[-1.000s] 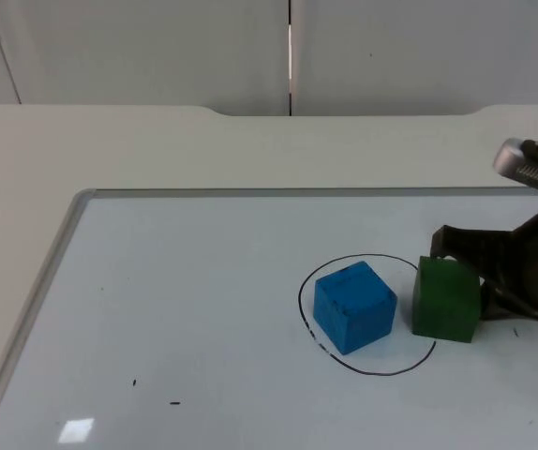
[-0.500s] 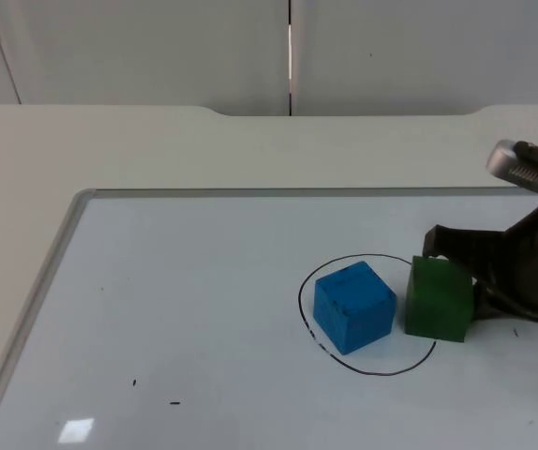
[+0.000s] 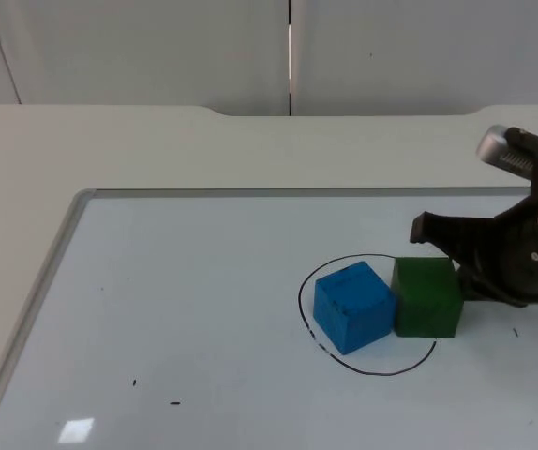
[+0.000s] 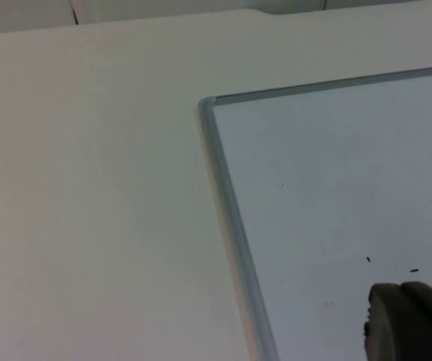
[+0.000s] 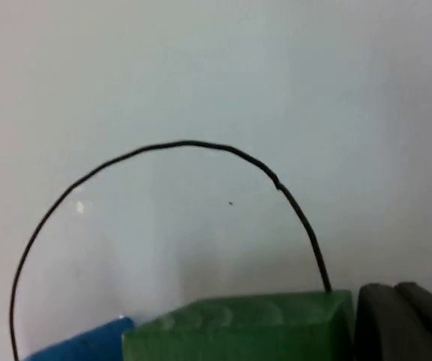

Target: Push the two cubes into the marked area.

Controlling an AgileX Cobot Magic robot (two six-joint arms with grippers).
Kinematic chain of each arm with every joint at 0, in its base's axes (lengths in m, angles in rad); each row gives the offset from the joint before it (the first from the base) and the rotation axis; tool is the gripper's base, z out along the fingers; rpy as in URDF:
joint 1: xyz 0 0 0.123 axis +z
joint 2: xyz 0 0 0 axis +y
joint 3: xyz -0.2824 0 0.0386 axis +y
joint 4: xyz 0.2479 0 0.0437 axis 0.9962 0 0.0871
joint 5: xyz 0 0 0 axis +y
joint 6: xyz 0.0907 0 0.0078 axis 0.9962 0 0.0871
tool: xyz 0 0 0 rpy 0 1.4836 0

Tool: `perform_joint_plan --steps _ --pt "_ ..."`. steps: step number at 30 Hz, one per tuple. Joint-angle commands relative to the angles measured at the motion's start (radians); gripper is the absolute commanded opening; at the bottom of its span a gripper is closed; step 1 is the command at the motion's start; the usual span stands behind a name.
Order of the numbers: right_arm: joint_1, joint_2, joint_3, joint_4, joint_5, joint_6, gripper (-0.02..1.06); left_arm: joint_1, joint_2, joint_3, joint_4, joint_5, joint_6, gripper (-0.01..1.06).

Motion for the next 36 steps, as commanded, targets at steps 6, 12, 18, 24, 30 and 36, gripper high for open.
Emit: perform_joint_plan --steps 6,12,18,24,30,36 --pt "0.006 0.008 -0.049 -0.005 0.008 0.003 0.0 -0.003 -0.004 0.005 -0.011 -0.011 0.001 0.0" --pt "0.006 0.009 -0.068 -0.007 0.072 -0.004 0.0 -0.003 -0.004 0.005 -0.011 -0.011 0.001 0.0" --pt "0.006 0.009 -0.068 -0.007 0.104 -0.025 0.0 -0.003 -0.004 0.005 -0.011 -0.011 0.001 0.0" --pt "0.006 0.015 -0.068 -0.007 0.079 -0.025 0.0 -0.003 -0.004 0.005 -0.011 -0.011 0.001 0.0" --pt "0.006 0.021 -0.071 -0.009 0.045 -0.025 0.0 -0.003 -0.004 0.005 -0.011 -0.011 0.001 0.0" --pt "0.006 0.021 -0.071 -0.009 0.093 -0.078 0.0 -0.003 -0.004 0.005 -0.011 -0.011 0.001 0.0"
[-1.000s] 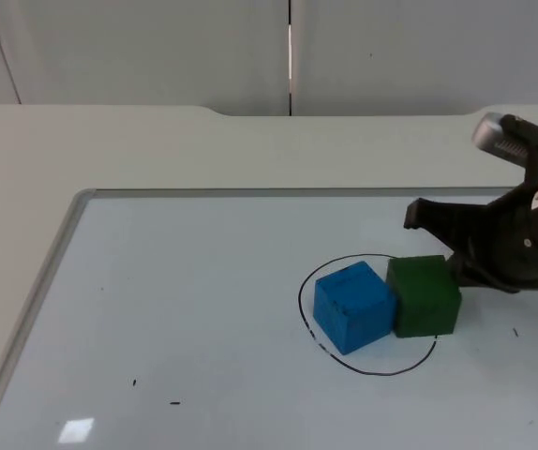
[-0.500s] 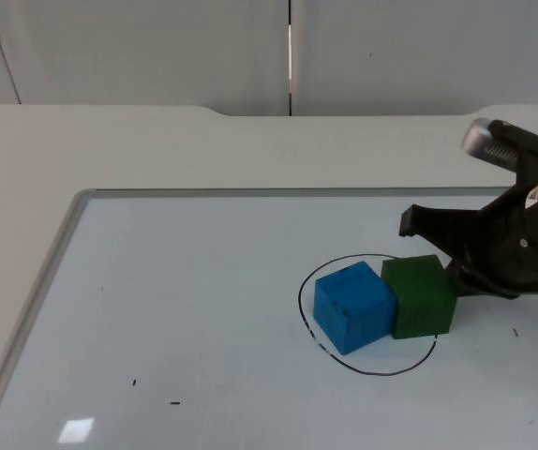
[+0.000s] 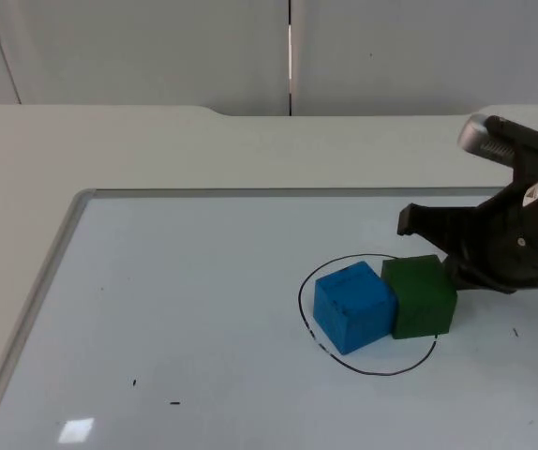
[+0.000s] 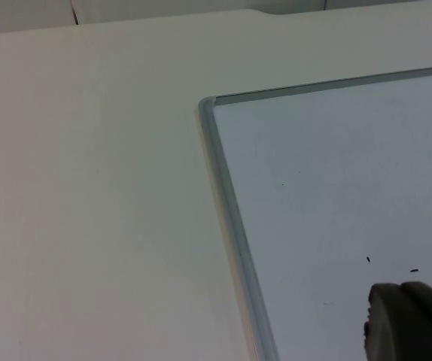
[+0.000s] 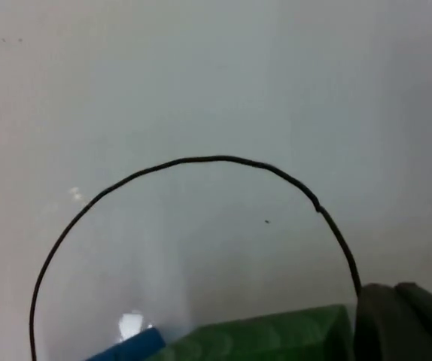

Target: Push the two cubes into the marked area.

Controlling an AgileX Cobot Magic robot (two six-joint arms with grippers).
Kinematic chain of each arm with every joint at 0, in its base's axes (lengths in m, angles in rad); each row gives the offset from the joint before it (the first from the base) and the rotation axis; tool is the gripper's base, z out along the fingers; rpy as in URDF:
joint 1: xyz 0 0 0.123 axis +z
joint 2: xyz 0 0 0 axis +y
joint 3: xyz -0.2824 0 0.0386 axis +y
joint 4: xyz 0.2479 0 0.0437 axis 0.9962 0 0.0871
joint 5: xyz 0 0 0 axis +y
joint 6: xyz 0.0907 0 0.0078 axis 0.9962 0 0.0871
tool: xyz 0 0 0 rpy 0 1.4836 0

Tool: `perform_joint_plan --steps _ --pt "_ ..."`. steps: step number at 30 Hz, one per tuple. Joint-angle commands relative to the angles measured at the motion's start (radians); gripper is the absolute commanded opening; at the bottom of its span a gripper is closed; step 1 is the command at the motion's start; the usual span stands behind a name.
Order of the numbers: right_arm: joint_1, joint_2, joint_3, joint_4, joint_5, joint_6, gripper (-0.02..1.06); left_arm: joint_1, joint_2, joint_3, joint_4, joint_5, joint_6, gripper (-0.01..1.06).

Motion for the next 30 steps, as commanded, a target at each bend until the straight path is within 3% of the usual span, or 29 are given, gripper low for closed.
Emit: perform_joint_plan --steps 1,9,18,30 --pt "0.006 0.001 -0.003 -0.007 0.043 -0.037 0.0 -0.003 -0.004 0.005 -0.011 -0.011 0.001 0.0" --pt "0.006 0.001 -0.003 -0.007 0.124 -0.064 0.0 -0.003 -0.004 0.005 -0.011 -0.011 0.001 0.0" --pt "0.006 0.001 -0.003 0.003 0.055 -0.036 0.0 -0.003 -0.004 0.005 -0.011 -0.011 0.001 0.0" --pt "0.017 0.001 -0.028 0.003 0.053 -0.033 0.0 -0.003 -0.004 0.005 -0.011 -0.011 0.001 0.0"
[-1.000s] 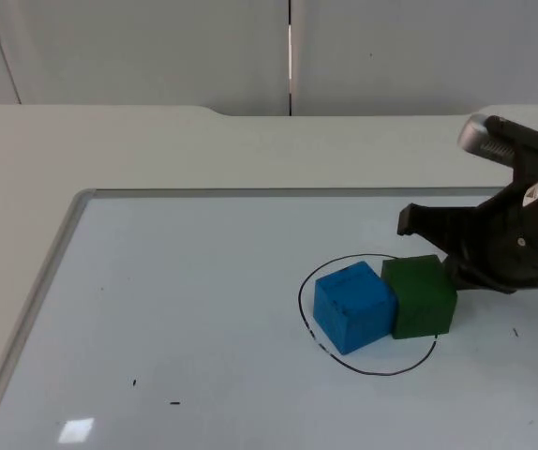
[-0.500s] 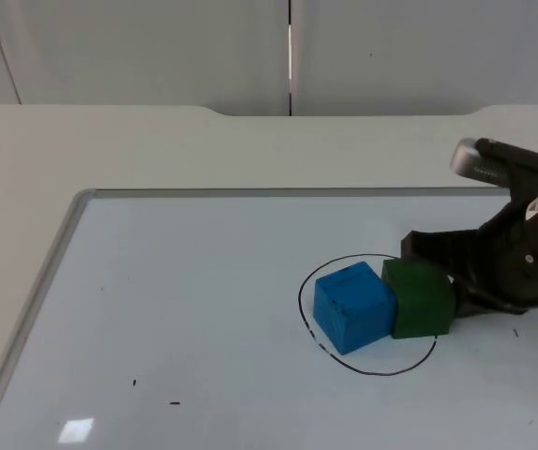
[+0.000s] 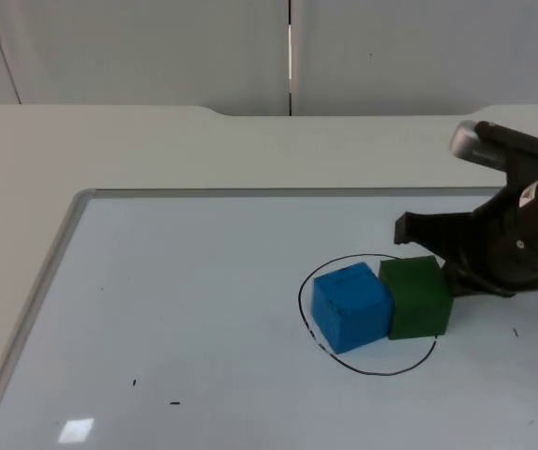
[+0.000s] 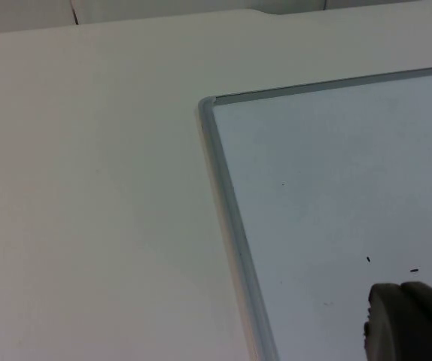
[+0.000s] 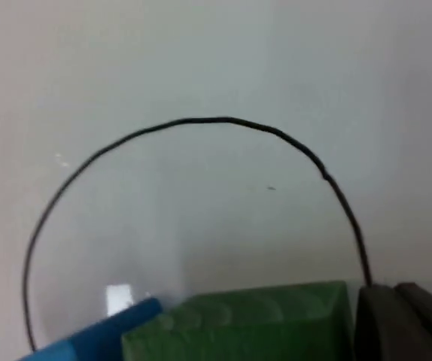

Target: Push the two cubes into the marked area.

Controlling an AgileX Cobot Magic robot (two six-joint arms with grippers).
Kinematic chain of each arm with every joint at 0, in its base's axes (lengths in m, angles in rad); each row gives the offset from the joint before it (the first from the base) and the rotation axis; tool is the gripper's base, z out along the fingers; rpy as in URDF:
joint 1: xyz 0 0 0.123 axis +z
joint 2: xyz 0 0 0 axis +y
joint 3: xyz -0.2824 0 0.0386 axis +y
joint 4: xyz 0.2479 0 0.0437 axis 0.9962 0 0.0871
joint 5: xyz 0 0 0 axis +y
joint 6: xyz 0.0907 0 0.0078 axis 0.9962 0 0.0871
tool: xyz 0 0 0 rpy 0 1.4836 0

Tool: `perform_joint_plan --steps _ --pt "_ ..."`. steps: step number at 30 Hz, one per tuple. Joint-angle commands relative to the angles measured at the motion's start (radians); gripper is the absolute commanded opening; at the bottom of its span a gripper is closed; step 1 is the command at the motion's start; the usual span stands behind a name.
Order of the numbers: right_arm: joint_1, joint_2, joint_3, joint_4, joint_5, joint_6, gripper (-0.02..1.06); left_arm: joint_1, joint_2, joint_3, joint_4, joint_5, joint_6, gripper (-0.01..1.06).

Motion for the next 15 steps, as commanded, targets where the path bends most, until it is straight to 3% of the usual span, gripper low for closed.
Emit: perform_joint_plan --steps 1,15 --pt "0.019 0.001 -0.015 0.004 -0.005 0.015 0.0 -0.003 -0.004 0.005 -0.011 -0.011 0.001 0.0" --pt "0.01 -0.02 -0.022 -0.027 -0.044 0.01 0.0 -0.003 -0.004 0.005 -0.011 -0.011 0.001 0.0"
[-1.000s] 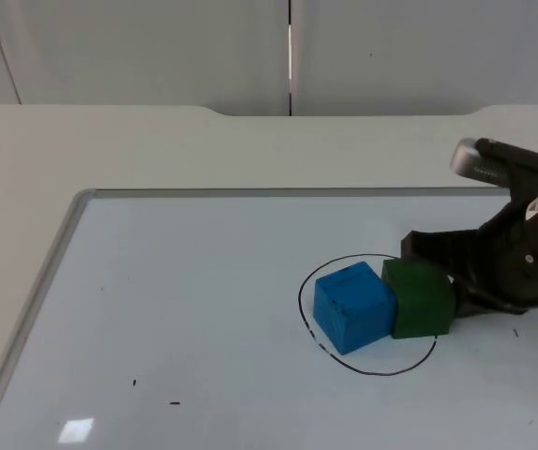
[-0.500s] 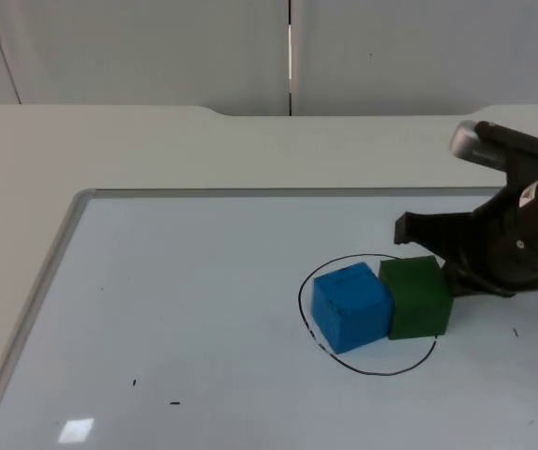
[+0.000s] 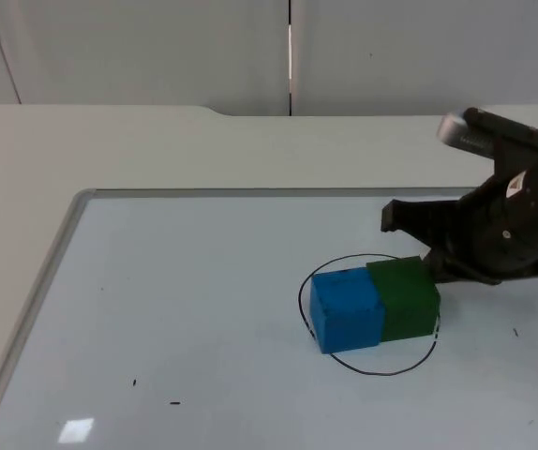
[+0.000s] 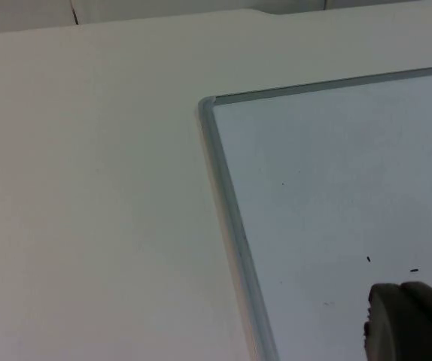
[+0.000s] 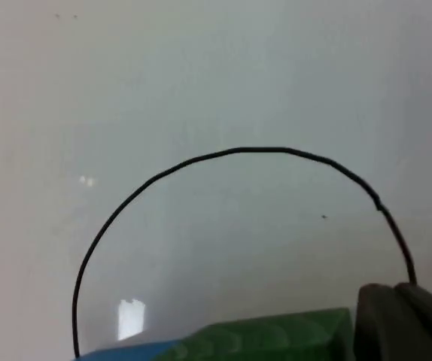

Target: Push the two cubes into the marked area.

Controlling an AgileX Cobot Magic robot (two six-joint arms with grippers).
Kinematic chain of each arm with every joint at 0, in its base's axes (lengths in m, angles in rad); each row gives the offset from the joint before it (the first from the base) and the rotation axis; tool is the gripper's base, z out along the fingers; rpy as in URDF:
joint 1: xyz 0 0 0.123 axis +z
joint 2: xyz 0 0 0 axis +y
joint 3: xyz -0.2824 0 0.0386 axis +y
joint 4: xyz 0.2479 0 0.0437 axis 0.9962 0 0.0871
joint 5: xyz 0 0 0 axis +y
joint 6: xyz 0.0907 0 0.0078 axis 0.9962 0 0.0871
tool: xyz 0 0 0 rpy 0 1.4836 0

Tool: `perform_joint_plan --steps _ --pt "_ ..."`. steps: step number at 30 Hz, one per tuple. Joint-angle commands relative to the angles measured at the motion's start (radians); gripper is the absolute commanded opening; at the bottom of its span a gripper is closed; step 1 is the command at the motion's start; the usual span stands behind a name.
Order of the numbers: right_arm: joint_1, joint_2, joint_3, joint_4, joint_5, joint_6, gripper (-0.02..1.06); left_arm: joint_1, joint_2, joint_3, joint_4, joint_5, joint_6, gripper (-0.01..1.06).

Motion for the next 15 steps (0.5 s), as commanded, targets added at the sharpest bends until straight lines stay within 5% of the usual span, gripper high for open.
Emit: perform_joint_plan --steps 1,15 --pt "-0.028 -0.039 -0.006 -0.034 0.005 -0.014 0.0 -0.003 -0.004 0.005 -0.011 -0.011 0.001 0.0" --pt "-0.231 -0.464 -0.006 -0.444 0.341 -0.014 0.0 -0.003 -0.004 0.005 -0.011 -0.011 0.001 0.0"
